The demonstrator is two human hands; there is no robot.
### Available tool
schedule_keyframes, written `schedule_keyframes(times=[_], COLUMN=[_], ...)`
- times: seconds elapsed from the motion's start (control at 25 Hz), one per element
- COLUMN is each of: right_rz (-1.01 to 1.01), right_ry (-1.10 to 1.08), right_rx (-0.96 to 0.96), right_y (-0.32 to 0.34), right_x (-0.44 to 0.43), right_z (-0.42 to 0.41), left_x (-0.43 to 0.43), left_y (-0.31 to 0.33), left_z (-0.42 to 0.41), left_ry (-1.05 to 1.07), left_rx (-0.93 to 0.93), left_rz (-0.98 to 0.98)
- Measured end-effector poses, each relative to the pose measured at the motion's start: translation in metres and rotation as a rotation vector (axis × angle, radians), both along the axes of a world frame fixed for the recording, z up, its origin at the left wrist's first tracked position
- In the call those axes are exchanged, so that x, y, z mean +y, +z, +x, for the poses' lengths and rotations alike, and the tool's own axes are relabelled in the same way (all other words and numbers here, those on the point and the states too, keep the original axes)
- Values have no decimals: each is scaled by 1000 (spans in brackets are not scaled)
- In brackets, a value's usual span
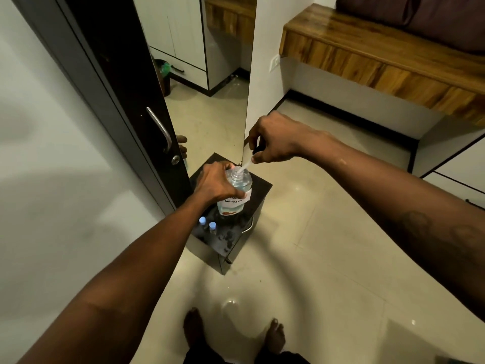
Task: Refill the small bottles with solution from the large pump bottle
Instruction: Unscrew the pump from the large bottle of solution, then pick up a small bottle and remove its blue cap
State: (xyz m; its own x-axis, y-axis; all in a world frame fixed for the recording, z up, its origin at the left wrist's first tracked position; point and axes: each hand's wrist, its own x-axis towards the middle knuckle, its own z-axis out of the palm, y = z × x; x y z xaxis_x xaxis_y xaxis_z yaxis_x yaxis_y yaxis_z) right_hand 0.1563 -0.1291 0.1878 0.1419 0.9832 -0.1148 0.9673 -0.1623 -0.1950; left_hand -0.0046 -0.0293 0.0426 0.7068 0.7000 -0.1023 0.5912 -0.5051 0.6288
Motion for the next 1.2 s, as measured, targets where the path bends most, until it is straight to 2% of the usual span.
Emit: schedule_keyframes(times=[0.24, 0.4, 0.56, 0.68, 0.84, 0.92, 1.04, 1.2], right_rz=[86, 150, 228, 177, 161, 160, 119, 94], right_ry=[-256, -505, -852, -1051, -1280, -1328, -1312, -1281], right_rx=[184, 388, 669, 720, 849, 880, 801, 754], right_y=[29, 13, -63, -144, -252, -297, -345, -381], right_x=[-15, -44, -58, -50, -29, -13, 8, 24], right_z=[8, 35, 42, 27, 0, -12, -26, -33], left_x=[20, 33, 36, 40, 42, 43, 44, 44], left_y=[-24, -36, -47, -65, -93, -107, -125, -141], left_z=[-11, -11, 0, 12, 26, 32, 34, 36], left_ry=[36, 70, 37, 19, 86, 91, 110, 86], left_rx=[-11, -30, 14, 88, 96, 134, 132, 176], left_rz=[-51, -48, 15, 40, 44, 67, 114, 120])
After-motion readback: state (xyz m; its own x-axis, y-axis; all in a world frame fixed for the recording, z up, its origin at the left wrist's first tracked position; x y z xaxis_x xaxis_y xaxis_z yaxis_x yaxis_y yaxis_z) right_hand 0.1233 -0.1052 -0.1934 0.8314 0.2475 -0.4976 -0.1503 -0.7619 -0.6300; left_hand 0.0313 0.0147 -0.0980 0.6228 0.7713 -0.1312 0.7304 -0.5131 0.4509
